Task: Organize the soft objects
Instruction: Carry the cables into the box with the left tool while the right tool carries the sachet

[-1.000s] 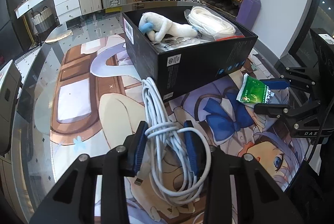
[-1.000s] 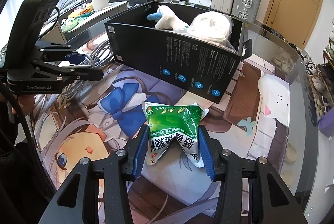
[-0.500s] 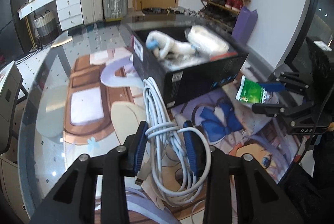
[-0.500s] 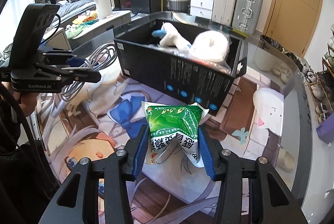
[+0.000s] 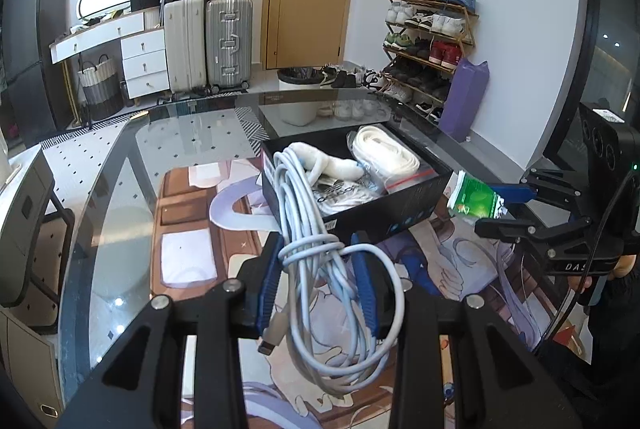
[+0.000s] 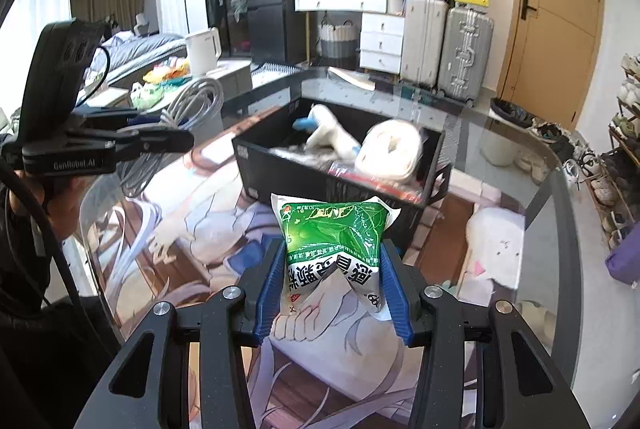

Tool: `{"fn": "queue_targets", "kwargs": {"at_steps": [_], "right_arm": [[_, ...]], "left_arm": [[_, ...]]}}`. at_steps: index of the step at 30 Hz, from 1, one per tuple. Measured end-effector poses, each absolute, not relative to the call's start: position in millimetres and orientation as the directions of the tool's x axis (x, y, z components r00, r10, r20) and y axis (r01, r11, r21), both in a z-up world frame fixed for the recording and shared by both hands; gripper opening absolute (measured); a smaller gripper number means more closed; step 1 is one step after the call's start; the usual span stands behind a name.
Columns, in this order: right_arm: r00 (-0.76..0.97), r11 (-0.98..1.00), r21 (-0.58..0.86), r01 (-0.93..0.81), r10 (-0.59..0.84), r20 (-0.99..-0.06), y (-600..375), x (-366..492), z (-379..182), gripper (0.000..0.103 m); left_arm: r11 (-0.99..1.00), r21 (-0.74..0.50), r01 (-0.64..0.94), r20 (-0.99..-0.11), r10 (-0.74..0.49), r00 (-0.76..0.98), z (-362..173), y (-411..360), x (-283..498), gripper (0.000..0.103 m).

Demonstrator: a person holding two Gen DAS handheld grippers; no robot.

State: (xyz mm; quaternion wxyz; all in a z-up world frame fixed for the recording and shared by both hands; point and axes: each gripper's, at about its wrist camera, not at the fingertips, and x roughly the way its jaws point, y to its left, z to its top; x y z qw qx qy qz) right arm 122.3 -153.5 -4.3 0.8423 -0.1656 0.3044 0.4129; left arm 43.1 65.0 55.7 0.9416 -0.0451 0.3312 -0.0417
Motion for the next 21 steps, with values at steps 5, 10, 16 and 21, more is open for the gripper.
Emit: {"fn": "queue_targets", "kwargs": {"at_steps": [5, 10, 16, 21], "right_arm": [[0.511, 0.632, -0.019, -0.775, 0.607, -0.609, -159.6, 123.9, 6.2, 0.047], [0.535, 0.648, -0.005, -0.761, 0.623, -0.571, -163.2, 125.7, 15.9, 0.047], [0.56, 0.664, -0.005, -0.748, 0.626, -0.543, -162.7, 130.8, 26.6, 0.047], [0.573, 0.674, -0.007, -0.739, 0.623, -0.533, -156.7, 137.4, 32.3, 0.047]], "left_arm": [[0.992, -0.12, 0.036, -0.608, -0.102, 0.787, 57.3, 65.7, 48.9, 0.033], [0.993, -0.118, 0.024, -0.599, -0.09, 0.796, 58.8, 63.6, 58.9, 0.033], [0.995, -0.095, 0.009, -0.582, -0.063, 0.811, 66.2, 58.4, 72.6, 0.034], [0.996, -0.092, 0.014, -0.571, -0.064, 0.818, 70.6, 52.5, 85.7, 0.034]]}}
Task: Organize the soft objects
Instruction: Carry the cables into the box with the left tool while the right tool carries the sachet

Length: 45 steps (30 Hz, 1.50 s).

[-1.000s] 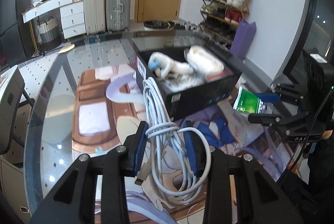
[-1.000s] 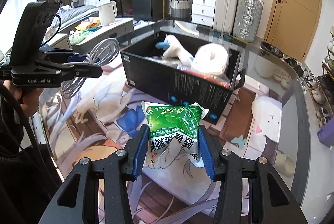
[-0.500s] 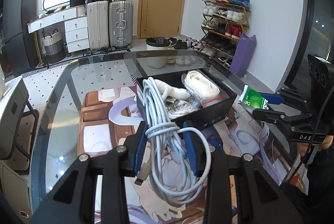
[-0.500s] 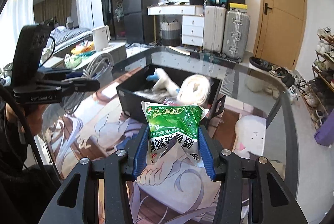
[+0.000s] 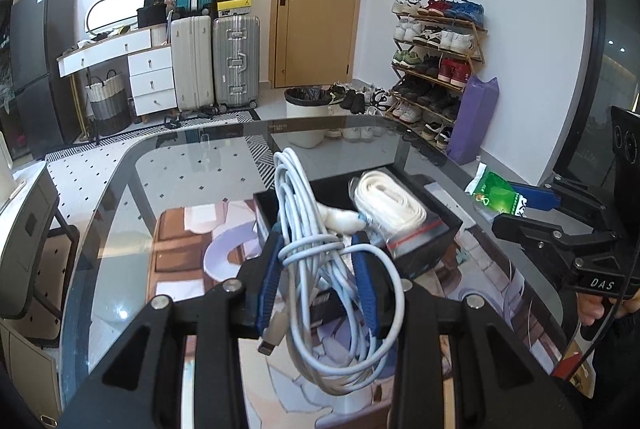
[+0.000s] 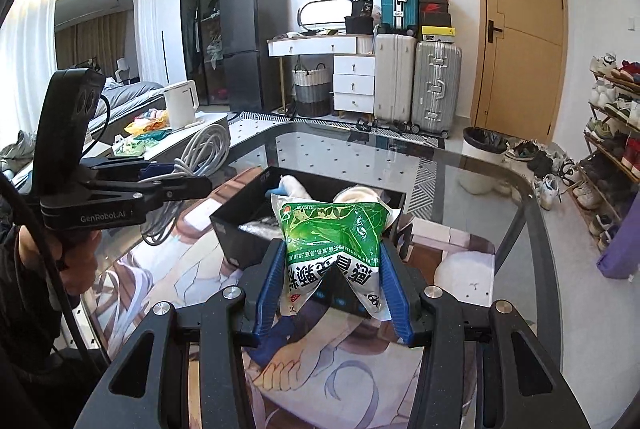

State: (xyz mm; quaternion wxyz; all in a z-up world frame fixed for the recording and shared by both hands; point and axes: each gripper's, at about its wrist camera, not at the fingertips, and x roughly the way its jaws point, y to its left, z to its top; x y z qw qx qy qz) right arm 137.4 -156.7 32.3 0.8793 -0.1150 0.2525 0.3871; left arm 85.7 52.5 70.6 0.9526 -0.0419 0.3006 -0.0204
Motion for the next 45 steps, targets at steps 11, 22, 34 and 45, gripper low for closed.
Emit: {"fn": "queue_targets", "kwargs": {"at_steps": [11, 22, 34, 45], "right_arm": [[0.575, 0.675, -0.01, -0.738, 0.62, -0.533, -139.4, 154.7, 38.3, 0.047], [0.562, 0.676, -0.007, -0.737, 0.607, -0.562, -119.0, 176.3, 29.1, 0.047], [0.539, 0.663, -0.011, -0.749, 0.6, -0.591, -100.0, 195.6, 11.9, 0.047], [0.536, 0.654, -0.042, -0.756, 0.58, -0.614, -91.9, 212.0, -0.6, 0.047]], "left_arm": [[0.996, -0.087, 0.012, -0.573, -0.06, 0.818, 69.6, 49.1, 114.2, 0.034], [0.997, -0.078, 0.015, -0.599, -0.059, 0.799, 56.4, 43.7, 140.0, 0.034], [0.998, -0.048, 0.029, -0.619, -0.053, 0.784, 46.2, 35.0, 158.6, 0.034], [0.998, -0.019, 0.062, -0.631, -0.06, 0.774, 38.5, 26.9, 168.7, 0.034]]}}
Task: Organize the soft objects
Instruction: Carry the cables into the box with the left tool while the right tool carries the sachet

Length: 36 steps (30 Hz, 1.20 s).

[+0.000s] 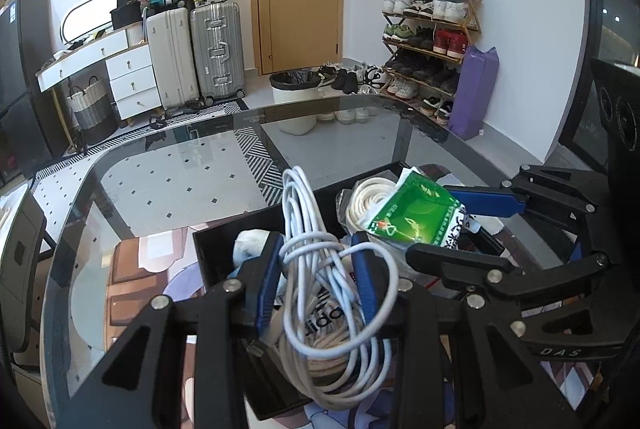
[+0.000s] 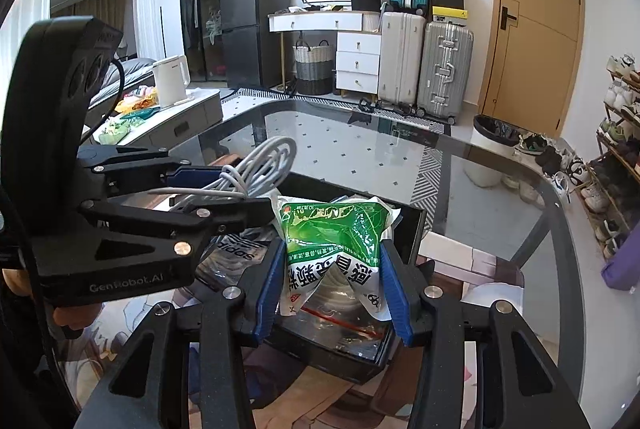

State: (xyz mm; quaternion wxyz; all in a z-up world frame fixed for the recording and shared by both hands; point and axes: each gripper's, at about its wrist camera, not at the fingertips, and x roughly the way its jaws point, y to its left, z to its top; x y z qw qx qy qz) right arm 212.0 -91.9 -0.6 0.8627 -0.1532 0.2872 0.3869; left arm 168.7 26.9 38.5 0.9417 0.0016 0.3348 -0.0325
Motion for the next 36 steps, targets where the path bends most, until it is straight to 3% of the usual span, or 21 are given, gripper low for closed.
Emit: {"fn": "queue_targets", "kwargs": {"at_steps": [36], "right_arm": [[0.508, 0.685, -0.015, -0.728, 0.524, -0.684, -80.5, 190.7, -14.8, 0.047]], "left_arm": [[0.988, 0.064, 0.14, -0.656, -0.064, 0.752, 35.4, 19.1, 145.3, 0.036]]}}
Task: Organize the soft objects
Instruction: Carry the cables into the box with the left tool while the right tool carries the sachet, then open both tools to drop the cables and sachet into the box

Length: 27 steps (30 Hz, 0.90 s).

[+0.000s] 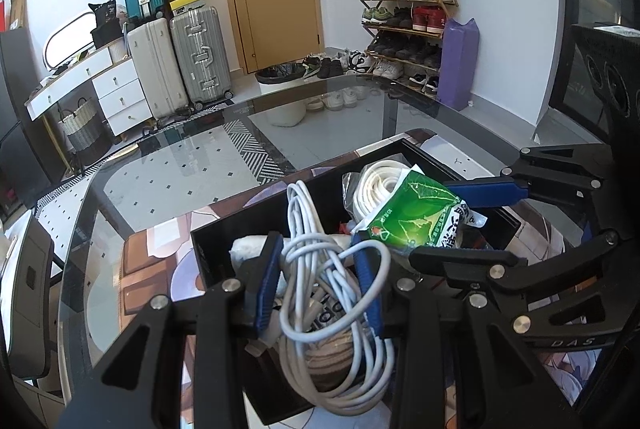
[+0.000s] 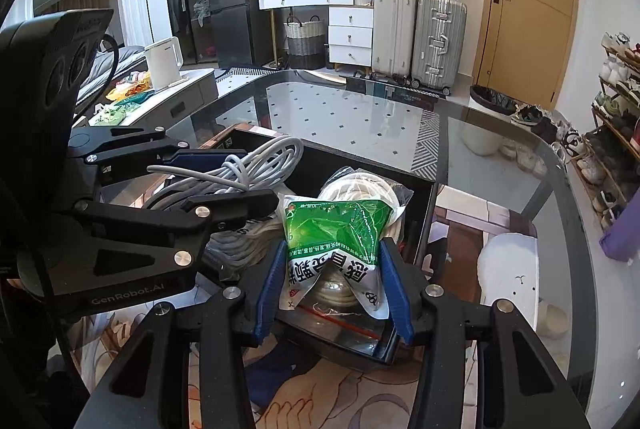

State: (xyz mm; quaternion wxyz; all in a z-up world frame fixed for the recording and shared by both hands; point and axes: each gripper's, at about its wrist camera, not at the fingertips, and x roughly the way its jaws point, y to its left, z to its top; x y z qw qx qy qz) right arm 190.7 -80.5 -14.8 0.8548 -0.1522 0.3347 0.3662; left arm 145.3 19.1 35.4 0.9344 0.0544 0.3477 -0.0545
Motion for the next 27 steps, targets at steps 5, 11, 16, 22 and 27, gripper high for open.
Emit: {"fn": "queue_targets", "kwargs": {"at_steps": [5, 11, 16, 22, 27], "right_arm": [[0.518, 0.672, -0.026, -0.74, 0.545, -0.659, -82.4, 183.3, -16.8, 0.054], [0.572, 0.684, -0.053, -0.728, 0.563, -0.597, -93.2, 172.5, -11.3, 0.067], [0.608, 0.698, -0.072, -0.713, 0.564, -0.559, -105.7, 166.2, 0.2, 0.09], [0.628, 0.719, -0.046, -0.694, 0.572, -0.529, -127.8, 162.5, 7.2, 0.102], [0.633, 0.729, -0.02, -0.684, 0.58, -0.513, -142.9, 155.8, 8.5, 0.102]], "left_arm": [[0.99, 0.057, 0.128, -0.659, -0.059, 0.75, 34.9, 18.0, 145.9, 0.038], [0.99, 0.04, 0.135, -0.658, -0.075, 0.749, 35.8, 19.1, 143.0, 0.048], [0.989, 0.026, 0.143, -0.637, -0.094, 0.765, 44.8, 17.6, 132.2, 0.06], [0.992, 0.031, 0.118, -0.603, -0.076, 0.794, 56.4, 19.3, 114.9, 0.089], [0.998, 0.016, 0.059, -0.573, -0.039, 0.818, 58.8, 29.3, 99.0, 0.1]]}}
